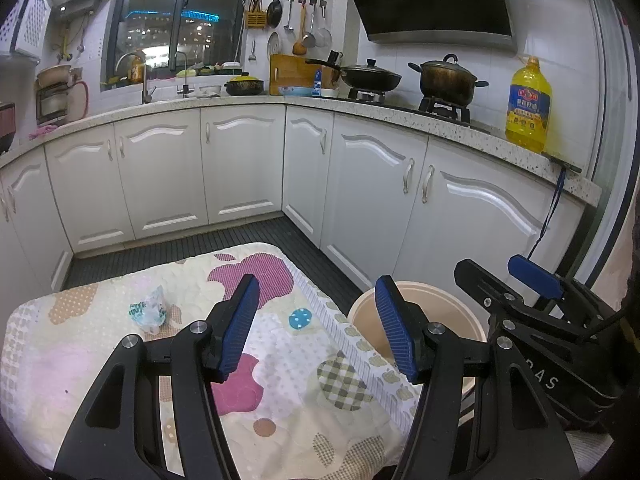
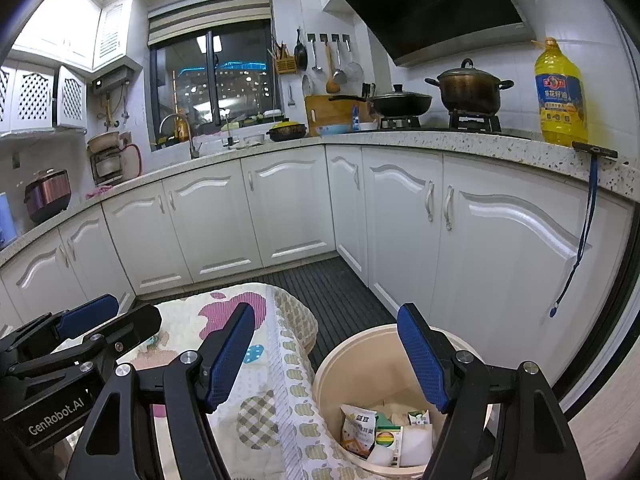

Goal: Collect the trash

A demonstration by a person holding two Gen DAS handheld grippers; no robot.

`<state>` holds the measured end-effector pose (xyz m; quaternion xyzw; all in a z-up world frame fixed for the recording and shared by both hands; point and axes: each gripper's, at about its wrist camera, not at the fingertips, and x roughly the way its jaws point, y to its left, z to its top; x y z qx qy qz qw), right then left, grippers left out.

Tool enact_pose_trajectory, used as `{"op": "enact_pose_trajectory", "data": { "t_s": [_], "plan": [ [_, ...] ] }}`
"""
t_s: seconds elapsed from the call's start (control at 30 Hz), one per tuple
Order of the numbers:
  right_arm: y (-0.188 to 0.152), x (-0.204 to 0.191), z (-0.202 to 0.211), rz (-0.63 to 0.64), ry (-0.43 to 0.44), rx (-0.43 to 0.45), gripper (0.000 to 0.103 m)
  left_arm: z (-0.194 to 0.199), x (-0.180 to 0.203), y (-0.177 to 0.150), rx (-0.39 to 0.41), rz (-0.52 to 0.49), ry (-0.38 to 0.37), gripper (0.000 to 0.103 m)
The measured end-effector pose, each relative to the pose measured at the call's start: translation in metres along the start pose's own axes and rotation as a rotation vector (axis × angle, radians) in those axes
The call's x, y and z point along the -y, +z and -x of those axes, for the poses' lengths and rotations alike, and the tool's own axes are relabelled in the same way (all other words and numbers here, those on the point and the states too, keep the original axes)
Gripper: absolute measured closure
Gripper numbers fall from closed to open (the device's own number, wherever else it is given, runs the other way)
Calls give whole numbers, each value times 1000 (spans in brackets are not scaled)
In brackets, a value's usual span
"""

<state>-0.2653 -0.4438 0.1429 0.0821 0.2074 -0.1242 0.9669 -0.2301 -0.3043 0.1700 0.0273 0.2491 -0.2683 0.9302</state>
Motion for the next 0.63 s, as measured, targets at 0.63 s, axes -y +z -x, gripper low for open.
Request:
{"op": "enact_pose_trajectory", "data": {
  "t_s": [0.63],
  "plan": [
    [-2, -8, -8, 16, 11, -25, 31, -6, -8, -6, -26, 20, -12, 44]
  ]
}}
